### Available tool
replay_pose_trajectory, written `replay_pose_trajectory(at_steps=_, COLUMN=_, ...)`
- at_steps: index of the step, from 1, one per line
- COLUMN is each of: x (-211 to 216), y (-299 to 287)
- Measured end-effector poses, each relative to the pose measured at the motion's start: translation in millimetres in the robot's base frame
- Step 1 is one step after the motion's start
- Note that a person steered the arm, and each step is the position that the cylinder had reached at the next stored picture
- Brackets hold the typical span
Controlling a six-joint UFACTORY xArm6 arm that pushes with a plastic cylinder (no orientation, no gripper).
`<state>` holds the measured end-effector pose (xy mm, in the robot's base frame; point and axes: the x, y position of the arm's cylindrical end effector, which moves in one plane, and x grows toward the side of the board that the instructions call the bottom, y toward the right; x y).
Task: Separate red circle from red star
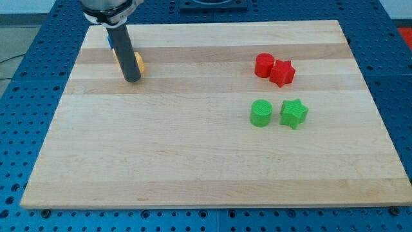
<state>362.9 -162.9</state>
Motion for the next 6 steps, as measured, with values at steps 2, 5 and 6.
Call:
replay_pose_trajectory(at_steps=2, x=55, y=160)
replay_pose_trajectory(at_steps=5, x=61, y=333)
replay_pose_trajectory(at_steps=6, x=31, y=365)
